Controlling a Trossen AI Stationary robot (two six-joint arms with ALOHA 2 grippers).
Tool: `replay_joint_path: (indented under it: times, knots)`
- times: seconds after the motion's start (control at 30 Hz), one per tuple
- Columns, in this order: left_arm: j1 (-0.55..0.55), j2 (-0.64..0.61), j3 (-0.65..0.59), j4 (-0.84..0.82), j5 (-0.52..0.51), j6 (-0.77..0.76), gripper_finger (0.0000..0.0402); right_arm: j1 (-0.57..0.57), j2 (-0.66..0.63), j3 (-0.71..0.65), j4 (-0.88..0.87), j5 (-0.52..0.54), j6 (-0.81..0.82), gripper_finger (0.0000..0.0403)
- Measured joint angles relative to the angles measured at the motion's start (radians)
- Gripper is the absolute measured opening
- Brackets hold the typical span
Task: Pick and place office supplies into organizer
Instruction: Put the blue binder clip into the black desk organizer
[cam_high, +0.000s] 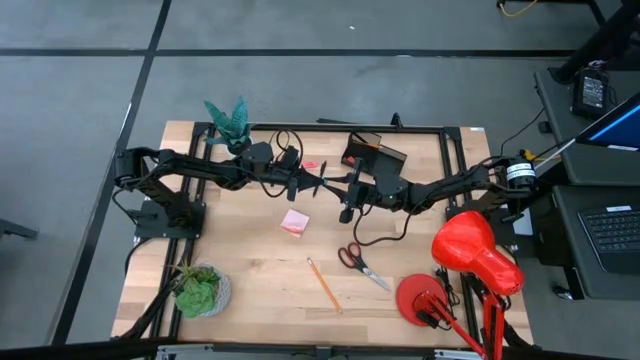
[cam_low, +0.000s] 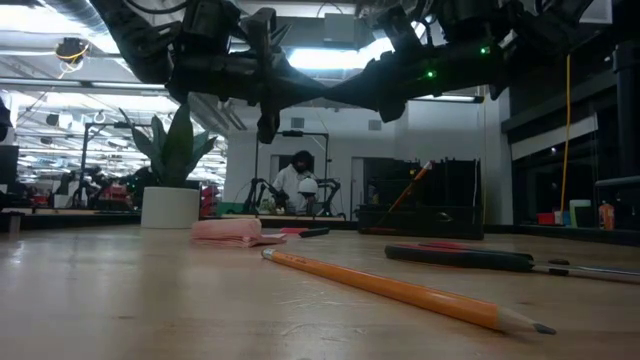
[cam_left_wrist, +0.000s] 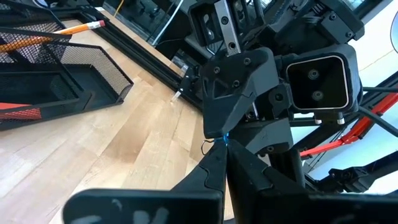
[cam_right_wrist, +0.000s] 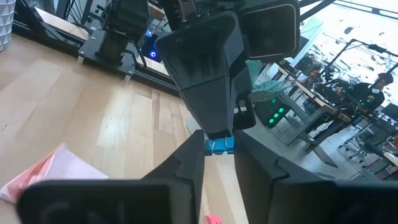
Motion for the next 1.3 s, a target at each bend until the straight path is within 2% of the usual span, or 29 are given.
replay_joint_path:
  times: [0.13,0.5,0.87,1.07,1.3]
  knots:
    - [0.000,0.000,0.000,0.000,0.000,0.000,0.0003,0.000,0.000,0.000,0.000,0.002,0.000,0.0051]
    - [0.000,-0.001,0.000,0.000,0.005,-0.007,0.0006,0.000,0.000,0.000,0.000,0.000,0.000,0.0052]
    - [0.039,-0.001,0.000,-0.003,0.038,-0.016,0.0077,0.003,0.000,0.000,-0.002,-0.001,0.000,0.0052]
    - [0.092,-0.002,0.000,-0.003,0.130,-0.019,0.0100,0.003,0.000,0.000,-0.016,-0.001,0.000,0.0052]
    - [0.150,-0.002,0.000,-0.003,0.225,0.041,0.0095,0.003,-0.001,0.000,-0.016,0.002,0.000,0.0052]
